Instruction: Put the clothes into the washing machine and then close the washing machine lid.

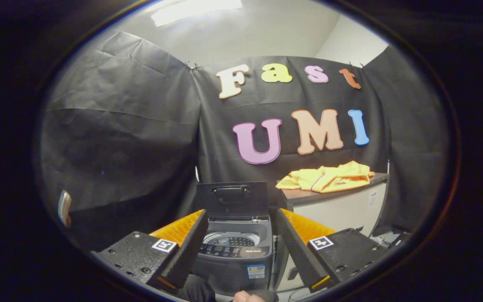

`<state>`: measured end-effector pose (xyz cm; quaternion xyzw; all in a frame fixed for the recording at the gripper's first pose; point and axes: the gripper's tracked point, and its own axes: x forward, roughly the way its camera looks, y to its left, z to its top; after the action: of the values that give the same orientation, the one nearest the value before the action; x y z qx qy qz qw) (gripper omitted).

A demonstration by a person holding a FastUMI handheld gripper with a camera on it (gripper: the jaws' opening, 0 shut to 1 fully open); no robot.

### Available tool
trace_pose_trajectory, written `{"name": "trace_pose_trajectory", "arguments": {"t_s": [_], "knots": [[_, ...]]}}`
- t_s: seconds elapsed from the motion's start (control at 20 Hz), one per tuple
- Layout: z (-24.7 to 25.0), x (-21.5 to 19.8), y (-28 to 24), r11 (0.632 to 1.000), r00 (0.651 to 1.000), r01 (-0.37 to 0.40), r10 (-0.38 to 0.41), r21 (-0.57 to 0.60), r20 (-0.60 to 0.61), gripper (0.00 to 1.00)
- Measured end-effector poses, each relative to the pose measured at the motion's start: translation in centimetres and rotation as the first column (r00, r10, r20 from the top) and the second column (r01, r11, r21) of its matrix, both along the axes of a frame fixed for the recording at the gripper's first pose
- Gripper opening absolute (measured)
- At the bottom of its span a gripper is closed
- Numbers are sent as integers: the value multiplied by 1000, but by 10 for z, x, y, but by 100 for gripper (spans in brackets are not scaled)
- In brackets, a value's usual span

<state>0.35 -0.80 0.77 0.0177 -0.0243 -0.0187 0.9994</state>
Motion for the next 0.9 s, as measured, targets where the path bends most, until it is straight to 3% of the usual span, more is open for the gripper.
{"name": "trace_pose_trajectory", "arguments": {"t_s": [0.35,0.6,0.9], "knots": [[16,10,-29,998,995,52,-55,33,87,99],[16,31,-75,989,987,149,-148,-4,66,99],[14,68,-122,982,982,188,-188,21,-1,99]]}}
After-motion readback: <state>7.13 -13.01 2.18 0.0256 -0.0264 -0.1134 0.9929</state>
